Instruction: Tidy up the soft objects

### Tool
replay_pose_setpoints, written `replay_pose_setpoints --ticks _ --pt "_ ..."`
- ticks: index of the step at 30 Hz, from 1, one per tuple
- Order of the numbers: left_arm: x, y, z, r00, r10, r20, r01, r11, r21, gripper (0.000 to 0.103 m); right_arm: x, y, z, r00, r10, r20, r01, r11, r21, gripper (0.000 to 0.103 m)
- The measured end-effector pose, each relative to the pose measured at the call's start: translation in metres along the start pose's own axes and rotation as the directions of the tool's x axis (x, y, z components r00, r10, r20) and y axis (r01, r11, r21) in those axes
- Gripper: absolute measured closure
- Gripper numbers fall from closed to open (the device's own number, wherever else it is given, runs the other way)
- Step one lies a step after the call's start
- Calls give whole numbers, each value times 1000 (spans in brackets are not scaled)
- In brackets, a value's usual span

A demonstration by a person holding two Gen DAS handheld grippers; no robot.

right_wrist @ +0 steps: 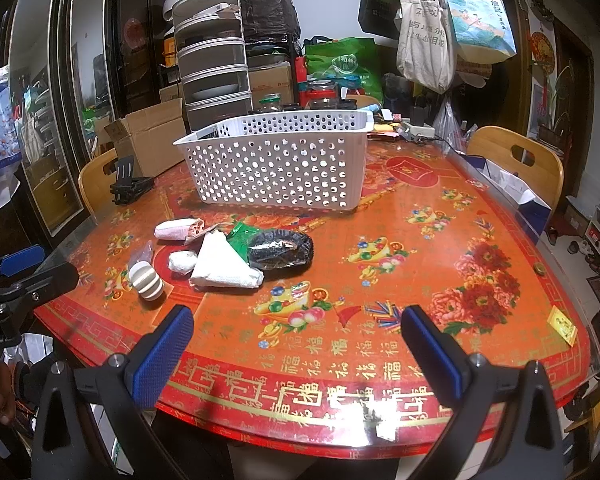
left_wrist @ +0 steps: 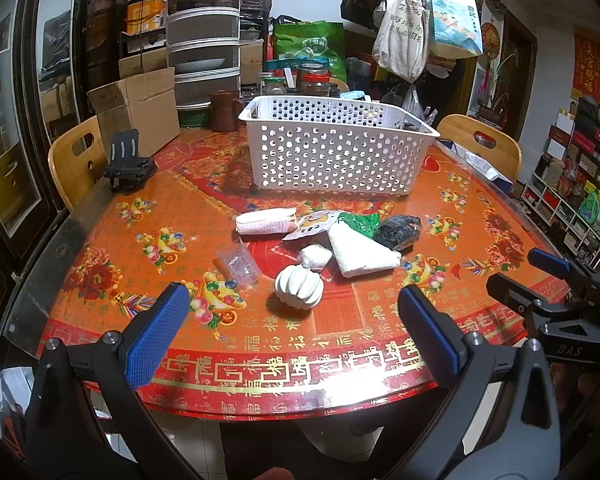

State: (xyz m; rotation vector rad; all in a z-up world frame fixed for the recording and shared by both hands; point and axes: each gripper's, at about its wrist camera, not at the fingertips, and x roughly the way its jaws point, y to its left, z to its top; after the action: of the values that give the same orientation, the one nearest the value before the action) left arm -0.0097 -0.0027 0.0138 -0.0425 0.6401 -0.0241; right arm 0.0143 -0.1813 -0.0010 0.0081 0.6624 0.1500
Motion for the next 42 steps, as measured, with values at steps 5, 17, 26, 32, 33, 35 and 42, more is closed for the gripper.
replay_pose_setpoints --ticks 5,17,26,32,33,35,42 --pt "3 1 -2 1000 24 12 -24 1000 5 0 1 -1 0 1000 19 3 -19 1000 9 0" --pt "59 23 -14 996 -28 -90 25 999 -32 0 41 -3 7 999 41 -33 -40 999 22 0" --pt "109 22 -24 985 -75 -156 73 997 -17 3 84 -5 14 990 91 -106 -87 995 44 3" --pt "129 22 -17 982 -59 -177 57 998 -16 27 104 -5 25 988 88 -128 -83 996 41 12" --pt "131 22 -16 982 -64 -177 62 998 -15 31 108 -5 27 987 88 -133 -84 996 39 13" --pt "133 21 -14 983 -63 -170 63 998 -6 34 114 -6 30 986 90 -141 -86 996 38 14" --pt "146 18 -8 980 -86 -181 89 996 7 63 136 -1 40 979 91 -184 -89 996 19 21"
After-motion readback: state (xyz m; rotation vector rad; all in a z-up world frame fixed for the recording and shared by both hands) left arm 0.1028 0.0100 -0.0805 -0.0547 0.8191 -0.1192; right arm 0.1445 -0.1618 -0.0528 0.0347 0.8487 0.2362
